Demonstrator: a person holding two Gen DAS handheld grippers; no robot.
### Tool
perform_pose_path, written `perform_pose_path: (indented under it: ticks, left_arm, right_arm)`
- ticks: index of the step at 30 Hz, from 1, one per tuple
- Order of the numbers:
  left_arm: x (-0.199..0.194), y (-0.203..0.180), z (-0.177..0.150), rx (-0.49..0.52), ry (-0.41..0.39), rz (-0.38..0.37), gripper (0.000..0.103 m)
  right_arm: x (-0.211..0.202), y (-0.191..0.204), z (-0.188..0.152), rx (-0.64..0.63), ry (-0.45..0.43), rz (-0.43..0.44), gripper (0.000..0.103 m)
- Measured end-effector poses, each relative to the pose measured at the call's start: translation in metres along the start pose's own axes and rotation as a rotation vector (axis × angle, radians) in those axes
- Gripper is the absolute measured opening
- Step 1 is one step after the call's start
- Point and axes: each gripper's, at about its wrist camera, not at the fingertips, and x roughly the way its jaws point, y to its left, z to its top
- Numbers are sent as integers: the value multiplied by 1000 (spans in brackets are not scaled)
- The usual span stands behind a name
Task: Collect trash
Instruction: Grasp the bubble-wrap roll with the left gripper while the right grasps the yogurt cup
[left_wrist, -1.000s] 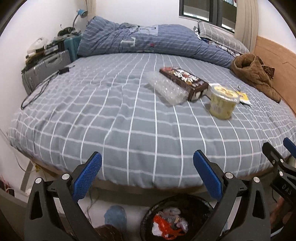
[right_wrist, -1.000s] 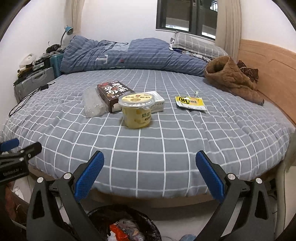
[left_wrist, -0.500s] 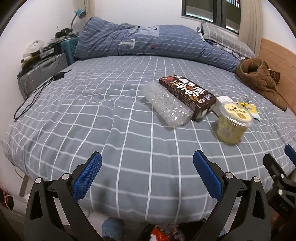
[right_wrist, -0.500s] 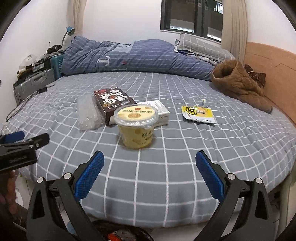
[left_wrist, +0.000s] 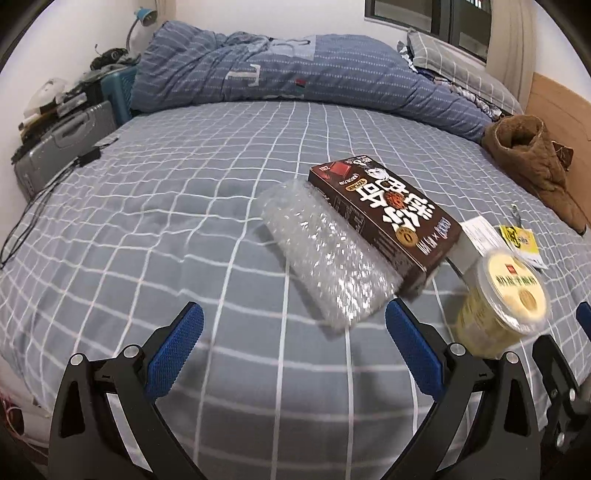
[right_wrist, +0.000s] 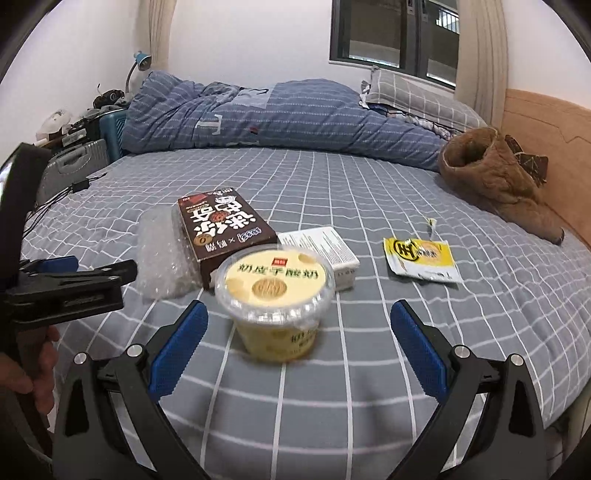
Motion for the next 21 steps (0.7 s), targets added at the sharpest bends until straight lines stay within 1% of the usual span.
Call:
perform_pose_path:
  ticks: [1,5,7,10,13,17,18,20,21]
  left_arm:
    - [8,0,5,-9,11,-14,97]
    - [27,-2,15,-15,35,-17,97]
    - [36,-5,19,-24,52,-35,97]
    - [47,-10,21,-27,63,-49,97]
    - [57,-14,22,-20,75,-42,97]
    - [64,-13,25,-52,80,-65,97]
    - [65,-13,25,-53,83,-67,96]
    - [69,-16,25,-54,90,-77,90]
    - [70,-17,25,-51,95,-86,85]
  right_arm:
    - [4,0,2,-1,0,2,95]
    - [18,1,8,4,7,16,95]
    - [23,2,9,9,11,19,95]
    - [32,3,7,21,17,26,95]
    - [38,5,6,26,19,32,95]
    - [40,6,7,40,22,42,95]
    - [41,7,7,43,27,45,95]
    - [42,9,6,47,31,51,95]
    - [42,10,6,46,31,51,95]
